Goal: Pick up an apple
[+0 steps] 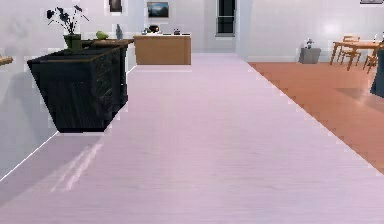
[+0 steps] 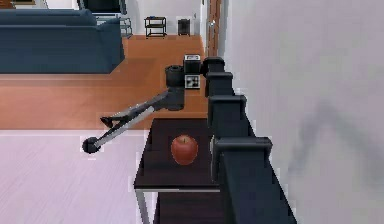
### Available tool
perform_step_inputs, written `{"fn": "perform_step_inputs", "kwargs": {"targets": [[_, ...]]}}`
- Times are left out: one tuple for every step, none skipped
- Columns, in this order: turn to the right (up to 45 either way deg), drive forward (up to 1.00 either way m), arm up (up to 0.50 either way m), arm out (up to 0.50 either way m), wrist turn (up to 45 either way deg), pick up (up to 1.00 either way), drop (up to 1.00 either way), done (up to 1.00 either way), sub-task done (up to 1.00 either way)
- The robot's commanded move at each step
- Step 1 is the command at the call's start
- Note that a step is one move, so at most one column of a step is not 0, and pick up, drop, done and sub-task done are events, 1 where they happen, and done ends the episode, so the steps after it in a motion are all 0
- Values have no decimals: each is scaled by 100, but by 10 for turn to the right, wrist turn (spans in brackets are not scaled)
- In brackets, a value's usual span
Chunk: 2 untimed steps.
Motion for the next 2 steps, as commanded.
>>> {"fn": "perform_step_inputs", "kwargs": {"targets": [[0, 0, 0, 0, 450, 0, 0, 0, 0], [0, 0, 0, 0, 420, 0, 0, 0, 0]]}}
